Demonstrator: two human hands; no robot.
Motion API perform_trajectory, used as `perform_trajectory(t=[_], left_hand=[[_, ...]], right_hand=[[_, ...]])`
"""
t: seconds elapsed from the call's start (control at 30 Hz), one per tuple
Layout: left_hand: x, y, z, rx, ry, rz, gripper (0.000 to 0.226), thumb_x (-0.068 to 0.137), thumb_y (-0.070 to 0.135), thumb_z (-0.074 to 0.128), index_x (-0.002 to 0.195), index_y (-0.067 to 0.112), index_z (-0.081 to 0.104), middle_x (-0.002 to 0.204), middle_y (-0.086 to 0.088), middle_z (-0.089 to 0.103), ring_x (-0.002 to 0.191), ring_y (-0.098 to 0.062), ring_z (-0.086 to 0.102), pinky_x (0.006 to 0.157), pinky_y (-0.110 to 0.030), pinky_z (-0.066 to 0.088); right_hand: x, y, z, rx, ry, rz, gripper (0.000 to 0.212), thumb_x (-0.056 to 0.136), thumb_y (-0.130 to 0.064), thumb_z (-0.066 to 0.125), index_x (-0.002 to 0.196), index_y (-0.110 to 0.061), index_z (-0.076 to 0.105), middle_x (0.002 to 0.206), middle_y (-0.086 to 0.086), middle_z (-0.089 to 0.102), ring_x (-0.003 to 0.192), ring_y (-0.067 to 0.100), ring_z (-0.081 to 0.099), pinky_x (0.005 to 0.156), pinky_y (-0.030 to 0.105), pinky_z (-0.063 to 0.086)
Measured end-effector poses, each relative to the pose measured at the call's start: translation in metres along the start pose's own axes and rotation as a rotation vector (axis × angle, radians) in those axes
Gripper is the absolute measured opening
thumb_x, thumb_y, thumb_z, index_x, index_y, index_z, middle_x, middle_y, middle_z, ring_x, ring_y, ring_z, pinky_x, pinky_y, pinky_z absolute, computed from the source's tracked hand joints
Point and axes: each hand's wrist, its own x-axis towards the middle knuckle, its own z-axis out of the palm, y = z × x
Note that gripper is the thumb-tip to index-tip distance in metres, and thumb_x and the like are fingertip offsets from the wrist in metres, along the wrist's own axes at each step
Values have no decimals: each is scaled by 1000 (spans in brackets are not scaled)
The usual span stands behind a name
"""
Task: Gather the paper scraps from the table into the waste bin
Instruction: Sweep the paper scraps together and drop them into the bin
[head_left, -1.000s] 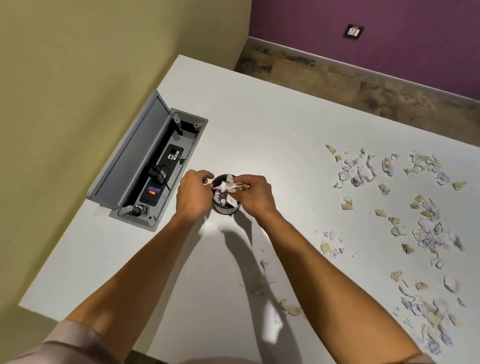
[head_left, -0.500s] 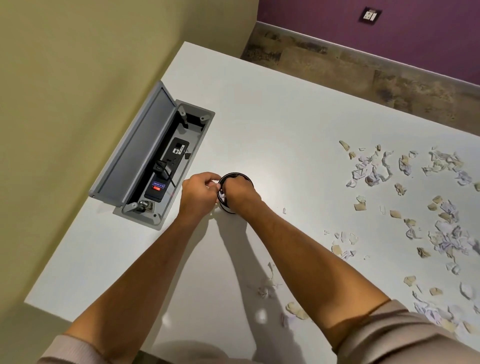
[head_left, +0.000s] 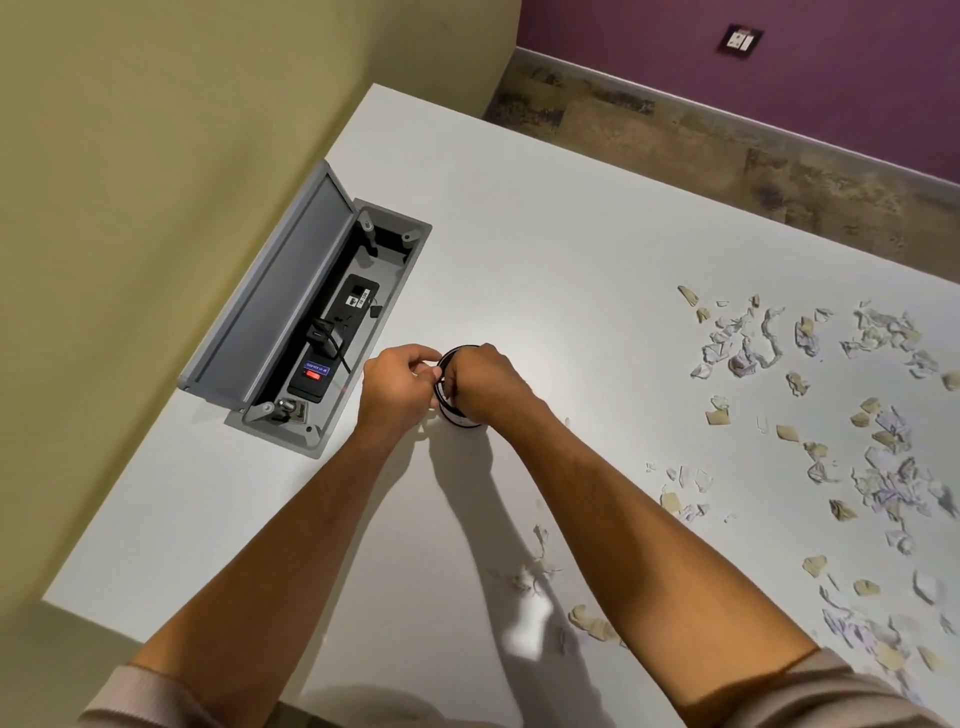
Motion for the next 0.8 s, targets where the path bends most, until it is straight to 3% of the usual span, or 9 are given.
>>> perform_trajectory(t=[0.1, 0.2, 0.47, 0.53, 0.6, 0.63, 0.7, 0.8], left_hand=[[-1, 0, -1, -36, -5, -3, 17, 90, 4, 60, 102, 6, 72, 84, -18, 69, 55, -14, 68, 46, -13, 51], [0, 1, -2, -66, -16, -16, 17, 89, 2, 62, 102, 4, 72, 84, -16, 68, 58, -16, 68, 49, -16, 54], [1, 0, -1, -34, -7, -33, 17, 89, 4, 61, 100, 8, 73, 76, -10, 70, 48, -11, 66, 49, -20, 56], [0, 1, -1, -10, 4, -38, 17, 88, 8, 63, 102, 9, 73, 77, -8, 71, 57, -19, 69, 58, -29, 60], [-2, 2, 0, 49, 25, -9, 18, 88, 15, 66, 104, 10, 72, 89, -9, 72, 76, -25, 70, 74, -38, 60], [-5, 3, 0, 88, 40, 18, 19, 88, 17, 66, 105, 11, 71, 96, -9, 71, 83, -25, 69, 81, -38, 57], [-14, 6, 0, 127, 82, 76, 20, 90, 20, 64, 107, 11, 69, 106, -9, 67, 89, -21, 65, 87, -36, 53], [-36, 10, 3, 47, 195, 203, 14, 94, 18, 60, 103, 10, 68, 106, -5, 61, 93, -17, 62, 84, -27, 49]], right_hand=[[8, -6, 5, -65, -58, 49, 15, 85, -9, 53, 71, -9, 58, 73, 5, 56, 73, 27, 55, 64, 29, 41], [15, -8, 9, -75, -90, 89, 30, 89, -12, 50, 62, -15, 39, 65, 2, 44, 70, 25, 51, 56, 28, 36], [8, -9, 4, -94, -62, 45, 32, 90, -12, 48, 60, -15, 37, 62, 1, 40, 73, 27, 50, 64, 29, 37], [0, -5, 2, -6, -16, 45, 22, 87, -9, 50, 65, -10, 48, 66, 2, 43, 73, 30, 52, 63, 30, 40], [-7, 2, 1, 132, 49, 67, 12, 85, -7, 53, 83, -6, 64, 81, 7, 52, 79, 32, 55, 67, 31, 46], [-12, 6, 1, 202, 84, 84, 16, 85, -7, 54, 93, -8, 68, 90, 8, 55, 83, 32, 57, 70, 31, 47], [-25, 15, 2, 317, 166, 90, 26, 85, -7, 55, 104, -13, 70, 100, 9, 62, 95, 30, 60, 75, 29, 46], [-57, 29, 6, 350, 410, -19, 35, 81, 0, 53, 109, -11, 72, 111, 11, 71, 105, 29, 63, 88, 33, 50]])
